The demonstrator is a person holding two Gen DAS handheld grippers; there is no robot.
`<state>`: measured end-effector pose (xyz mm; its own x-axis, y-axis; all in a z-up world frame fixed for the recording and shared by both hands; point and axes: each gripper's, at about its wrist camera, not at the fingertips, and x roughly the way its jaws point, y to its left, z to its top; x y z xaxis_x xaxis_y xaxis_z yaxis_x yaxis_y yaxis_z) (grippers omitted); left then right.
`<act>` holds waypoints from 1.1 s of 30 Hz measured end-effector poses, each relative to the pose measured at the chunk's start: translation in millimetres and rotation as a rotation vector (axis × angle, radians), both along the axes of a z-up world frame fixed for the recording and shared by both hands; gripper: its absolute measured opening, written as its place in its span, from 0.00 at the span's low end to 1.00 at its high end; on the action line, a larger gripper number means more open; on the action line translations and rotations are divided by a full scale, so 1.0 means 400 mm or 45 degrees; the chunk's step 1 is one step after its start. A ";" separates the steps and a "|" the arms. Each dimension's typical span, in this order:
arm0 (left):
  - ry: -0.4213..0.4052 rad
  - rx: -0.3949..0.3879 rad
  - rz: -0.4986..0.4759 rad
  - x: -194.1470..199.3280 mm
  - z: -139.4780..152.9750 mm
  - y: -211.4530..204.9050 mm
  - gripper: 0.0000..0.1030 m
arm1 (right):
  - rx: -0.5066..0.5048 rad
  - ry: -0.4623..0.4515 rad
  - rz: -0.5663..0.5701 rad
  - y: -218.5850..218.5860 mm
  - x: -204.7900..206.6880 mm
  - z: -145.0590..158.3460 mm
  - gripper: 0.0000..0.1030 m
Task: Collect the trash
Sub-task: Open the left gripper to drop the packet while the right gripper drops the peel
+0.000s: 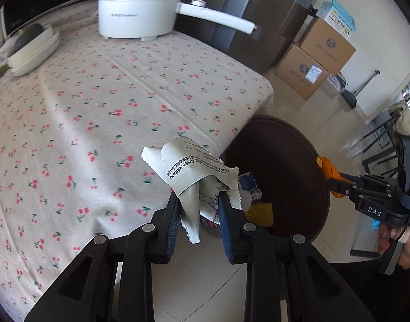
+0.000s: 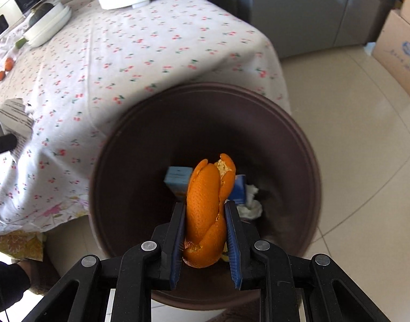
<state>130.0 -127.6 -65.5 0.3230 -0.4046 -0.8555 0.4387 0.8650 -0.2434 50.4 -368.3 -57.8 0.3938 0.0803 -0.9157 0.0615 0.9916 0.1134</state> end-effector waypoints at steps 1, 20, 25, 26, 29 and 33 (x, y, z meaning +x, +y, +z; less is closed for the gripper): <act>0.000 0.005 -0.024 -0.008 -0.005 -0.022 0.29 | -0.002 0.000 -0.009 -0.010 -0.006 -0.001 0.25; -0.039 0.128 -0.204 -0.053 -0.077 -0.196 0.77 | -0.024 0.008 -0.108 -0.123 -0.072 -0.014 0.25; -0.050 0.155 -0.121 -0.059 -0.070 -0.141 0.78 | -0.031 0.010 -0.099 -0.117 -0.069 -0.012 0.25; -0.055 0.152 -0.101 -0.062 -0.065 -0.126 0.79 | -0.033 0.007 -0.097 -0.113 -0.067 -0.010 0.25; -0.081 0.147 -0.063 -0.076 -0.048 -0.089 0.83 | -0.028 0.000 -0.090 -0.101 -0.059 -0.006 0.25; -0.136 0.162 -0.035 -0.095 -0.027 -0.050 0.90 | -0.021 -0.010 -0.087 -0.076 -0.046 0.003 0.26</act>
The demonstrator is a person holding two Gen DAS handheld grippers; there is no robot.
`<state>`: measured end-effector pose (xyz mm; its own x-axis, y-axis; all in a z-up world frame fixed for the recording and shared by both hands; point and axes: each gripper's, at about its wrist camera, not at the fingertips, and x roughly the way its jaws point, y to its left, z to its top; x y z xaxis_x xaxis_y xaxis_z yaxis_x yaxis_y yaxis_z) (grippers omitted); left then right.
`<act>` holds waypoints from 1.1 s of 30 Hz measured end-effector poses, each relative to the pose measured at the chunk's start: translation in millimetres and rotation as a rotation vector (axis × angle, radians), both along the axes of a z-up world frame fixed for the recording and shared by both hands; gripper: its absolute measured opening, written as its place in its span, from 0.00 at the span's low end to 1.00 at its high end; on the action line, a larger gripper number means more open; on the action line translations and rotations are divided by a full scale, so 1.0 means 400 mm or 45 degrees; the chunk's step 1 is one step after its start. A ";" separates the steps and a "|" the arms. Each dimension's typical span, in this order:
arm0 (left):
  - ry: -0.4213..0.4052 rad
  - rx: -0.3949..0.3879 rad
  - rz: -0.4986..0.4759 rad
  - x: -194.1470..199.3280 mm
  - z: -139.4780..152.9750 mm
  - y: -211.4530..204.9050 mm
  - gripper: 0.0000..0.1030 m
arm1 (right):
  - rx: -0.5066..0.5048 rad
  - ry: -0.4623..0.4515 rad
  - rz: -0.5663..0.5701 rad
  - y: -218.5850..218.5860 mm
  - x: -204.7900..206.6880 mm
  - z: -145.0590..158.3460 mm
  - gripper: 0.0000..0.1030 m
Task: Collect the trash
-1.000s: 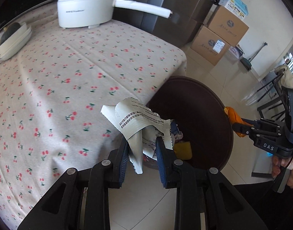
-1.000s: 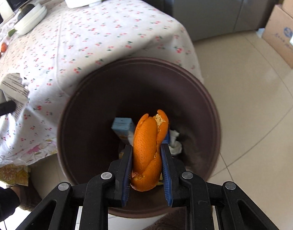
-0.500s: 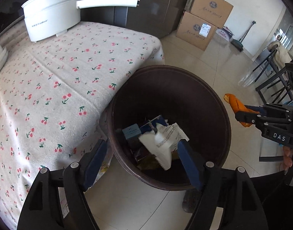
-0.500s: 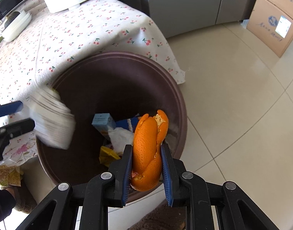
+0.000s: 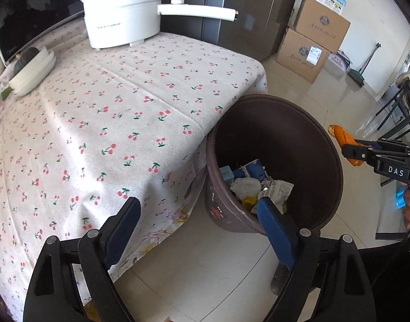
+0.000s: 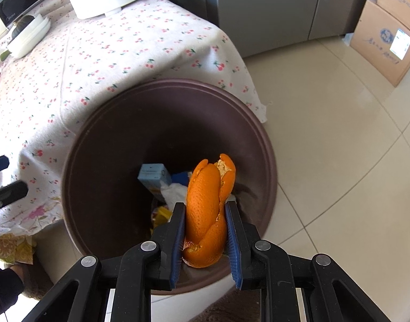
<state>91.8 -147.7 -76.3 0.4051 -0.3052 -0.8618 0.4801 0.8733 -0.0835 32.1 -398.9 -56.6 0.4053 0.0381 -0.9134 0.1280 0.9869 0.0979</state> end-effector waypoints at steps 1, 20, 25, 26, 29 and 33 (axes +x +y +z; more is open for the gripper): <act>-0.014 0.001 0.012 -0.005 0.006 0.012 0.93 | -0.002 -0.005 0.003 0.009 0.005 0.003 0.27; -0.019 -0.027 0.323 -0.125 0.091 0.195 1.00 | -0.082 -0.174 0.002 0.163 -0.049 0.102 0.84; -0.055 -0.065 0.438 -0.177 0.122 0.245 1.00 | -0.112 -0.266 0.021 0.217 -0.113 0.138 0.89; -0.064 -0.073 0.461 -0.188 0.128 0.256 1.00 | -0.126 -0.284 0.033 0.232 -0.127 0.143 0.89; -0.110 -0.075 0.516 -0.223 0.147 0.286 1.00 | -0.159 -0.329 0.072 0.274 -0.163 0.154 0.90; -0.182 -0.046 0.567 -0.260 0.167 0.322 1.00 | -0.191 -0.400 0.101 0.319 -0.216 0.166 0.93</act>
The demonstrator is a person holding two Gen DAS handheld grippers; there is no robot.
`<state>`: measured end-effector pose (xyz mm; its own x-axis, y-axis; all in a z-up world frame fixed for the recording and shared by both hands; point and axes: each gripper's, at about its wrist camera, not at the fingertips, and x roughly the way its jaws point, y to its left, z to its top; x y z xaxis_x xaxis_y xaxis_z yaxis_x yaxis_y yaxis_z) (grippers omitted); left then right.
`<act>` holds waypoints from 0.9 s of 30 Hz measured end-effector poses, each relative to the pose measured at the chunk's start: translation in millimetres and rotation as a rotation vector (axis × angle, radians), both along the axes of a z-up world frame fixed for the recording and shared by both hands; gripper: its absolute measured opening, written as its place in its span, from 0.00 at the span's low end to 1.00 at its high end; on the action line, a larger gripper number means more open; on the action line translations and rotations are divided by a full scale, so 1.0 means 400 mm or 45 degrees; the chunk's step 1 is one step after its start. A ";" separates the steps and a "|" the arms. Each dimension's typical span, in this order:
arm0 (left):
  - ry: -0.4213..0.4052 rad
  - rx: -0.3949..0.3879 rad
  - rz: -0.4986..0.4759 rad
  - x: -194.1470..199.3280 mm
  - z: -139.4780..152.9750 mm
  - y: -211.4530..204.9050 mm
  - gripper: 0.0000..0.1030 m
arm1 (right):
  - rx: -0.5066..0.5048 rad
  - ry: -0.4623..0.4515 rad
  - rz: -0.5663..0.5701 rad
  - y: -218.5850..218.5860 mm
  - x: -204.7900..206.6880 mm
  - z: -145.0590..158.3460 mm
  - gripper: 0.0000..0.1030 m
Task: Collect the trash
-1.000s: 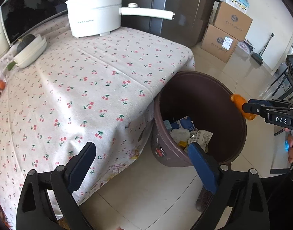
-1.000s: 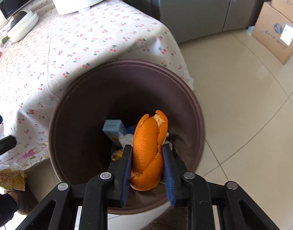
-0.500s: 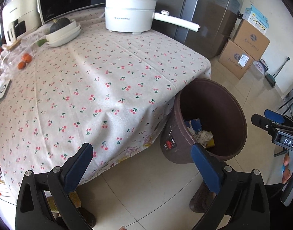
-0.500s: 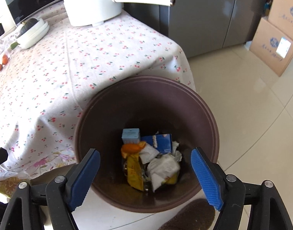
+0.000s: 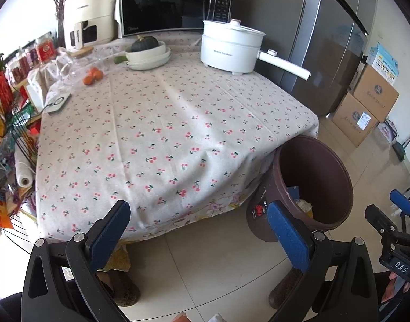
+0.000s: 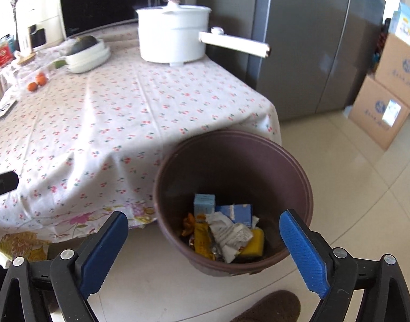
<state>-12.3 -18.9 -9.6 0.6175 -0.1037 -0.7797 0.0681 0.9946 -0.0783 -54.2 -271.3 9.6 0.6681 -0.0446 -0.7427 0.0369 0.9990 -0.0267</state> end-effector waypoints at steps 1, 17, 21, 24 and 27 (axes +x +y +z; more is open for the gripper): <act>-0.013 0.003 0.016 -0.006 0.003 0.009 1.00 | -0.010 -0.017 0.005 0.009 -0.010 0.003 0.93; -0.116 0.042 0.021 -0.044 0.036 -0.002 1.00 | -0.019 -0.112 0.015 0.074 -0.017 0.026 0.95; -0.118 0.046 0.003 -0.049 0.035 -0.012 1.00 | -0.023 -0.105 0.026 0.086 -0.016 0.021 0.95; -0.121 0.046 -0.007 -0.051 0.035 -0.015 1.00 | -0.033 -0.103 0.031 0.091 -0.017 0.018 0.96; -0.118 0.042 -0.008 -0.051 0.035 -0.015 1.00 | -0.033 -0.101 0.025 0.088 -0.017 0.016 0.96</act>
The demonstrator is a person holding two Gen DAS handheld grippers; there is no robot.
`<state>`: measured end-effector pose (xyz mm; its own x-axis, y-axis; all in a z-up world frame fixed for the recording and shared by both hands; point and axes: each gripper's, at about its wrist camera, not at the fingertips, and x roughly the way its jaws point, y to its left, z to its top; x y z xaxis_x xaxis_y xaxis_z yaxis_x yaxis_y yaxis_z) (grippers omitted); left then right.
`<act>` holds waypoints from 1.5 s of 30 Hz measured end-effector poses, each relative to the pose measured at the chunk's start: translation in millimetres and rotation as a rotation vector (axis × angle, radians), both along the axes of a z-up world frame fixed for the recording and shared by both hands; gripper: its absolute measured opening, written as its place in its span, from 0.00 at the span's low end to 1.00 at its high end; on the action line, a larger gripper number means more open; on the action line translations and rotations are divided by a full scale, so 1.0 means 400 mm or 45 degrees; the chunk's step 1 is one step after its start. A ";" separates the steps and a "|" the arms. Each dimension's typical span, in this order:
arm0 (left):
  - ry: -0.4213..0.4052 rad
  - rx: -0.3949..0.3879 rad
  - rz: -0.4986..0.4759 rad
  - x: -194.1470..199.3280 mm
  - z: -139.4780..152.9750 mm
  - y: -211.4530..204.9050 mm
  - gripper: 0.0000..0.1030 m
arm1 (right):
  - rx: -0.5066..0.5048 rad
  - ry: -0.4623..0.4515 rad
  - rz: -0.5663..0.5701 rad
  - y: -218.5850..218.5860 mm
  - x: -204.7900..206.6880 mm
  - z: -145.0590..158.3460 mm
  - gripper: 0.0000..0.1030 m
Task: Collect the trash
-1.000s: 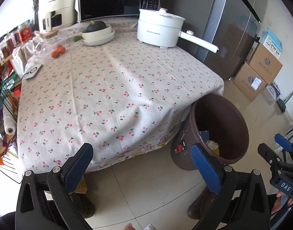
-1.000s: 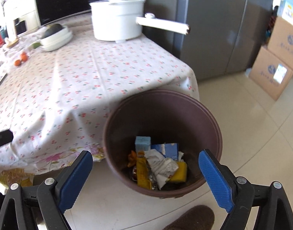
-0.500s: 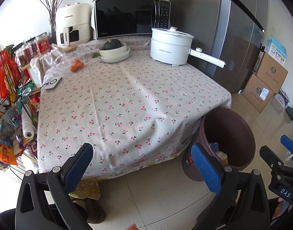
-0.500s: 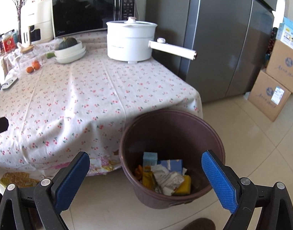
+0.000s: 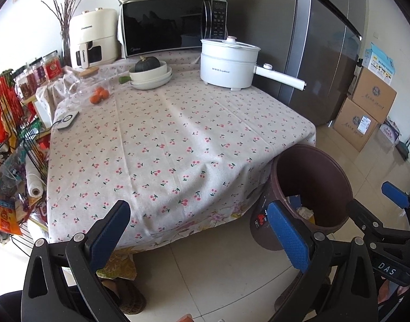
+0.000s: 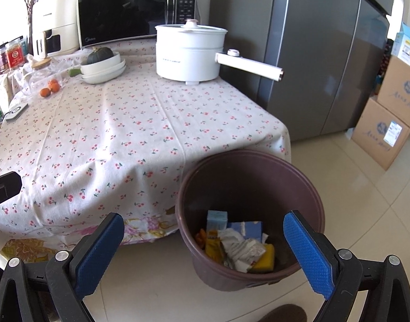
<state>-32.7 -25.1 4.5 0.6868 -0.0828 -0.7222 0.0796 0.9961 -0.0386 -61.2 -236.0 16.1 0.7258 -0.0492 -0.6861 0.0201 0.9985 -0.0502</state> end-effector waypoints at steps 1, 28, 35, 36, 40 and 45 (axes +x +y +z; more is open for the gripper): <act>0.002 -0.001 0.001 0.000 -0.001 0.000 1.00 | 0.003 0.000 -0.003 -0.002 0.000 0.000 0.96; 0.028 0.008 -0.005 0.005 -0.015 -0.003 1.00 | 0.052 0.003 -0.032 -0.030 0.001 0.000 0.96; 0.019 -0.009 -0.009 0.001 -0.005 -0.003 1.00 | 0.052 0.003 -0.051 -0.033 0.007 -0.002 0.96; 0.019 -0.009 -0.010 0.001 -0.004 -0.003 1.00 | 0.051 0.003 -0.050 -0.033 0.007 -0.002 0.96; 0.018 -0.013 -0.011 0.000 -0.004 -0.004 1.00 | 0.046 0.006 -0.049 -0.033 0.010 -0.004 0.96; 0.002 -0.011 -0.017 -0.006 0.002 -0.009 1.00 | 0.045 0.002 -0.052 -0.034 0.010 -0.005 0.96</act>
